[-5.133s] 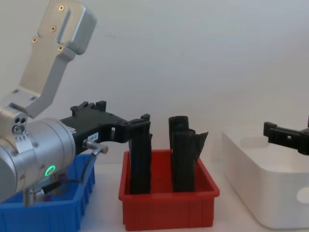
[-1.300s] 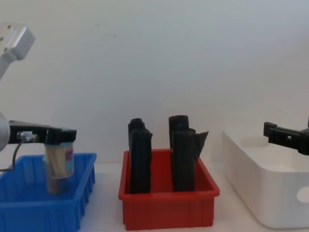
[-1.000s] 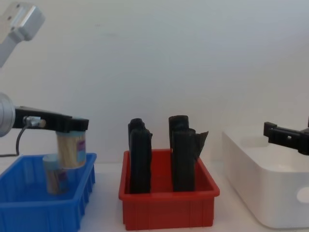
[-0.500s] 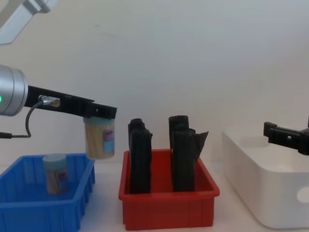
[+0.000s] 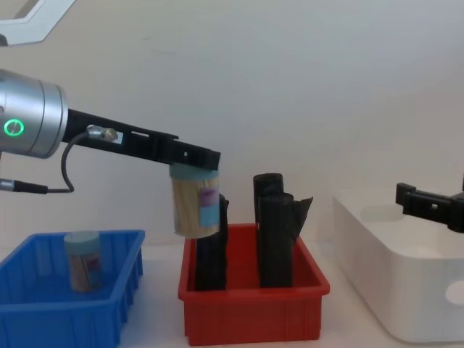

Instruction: Pick the cotton swabs from the blue box and place them into the white box.

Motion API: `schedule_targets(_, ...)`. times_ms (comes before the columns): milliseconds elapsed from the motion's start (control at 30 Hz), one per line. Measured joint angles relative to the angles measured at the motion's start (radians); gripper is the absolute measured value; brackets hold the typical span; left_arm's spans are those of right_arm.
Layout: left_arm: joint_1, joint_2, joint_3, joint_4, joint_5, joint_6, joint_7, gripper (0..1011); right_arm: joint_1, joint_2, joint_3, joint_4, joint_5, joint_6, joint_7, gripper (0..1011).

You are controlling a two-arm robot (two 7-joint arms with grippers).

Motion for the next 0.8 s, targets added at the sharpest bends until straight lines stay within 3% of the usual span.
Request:
schedule_targets(367,-0.017,-0.006,0.008,0.005,-0.009,0.012,-0.054,652,0.002,0.001,-0.001,-0.001,-0.001,0.004,0.031,1002)
schedule_targets(800,-0.023,-0.009,0.011,0.007,-0.013,0.017,-0.076,652,0.02,0.007,-0.012,-0.002,-0.005,0.033,0.166,1001)
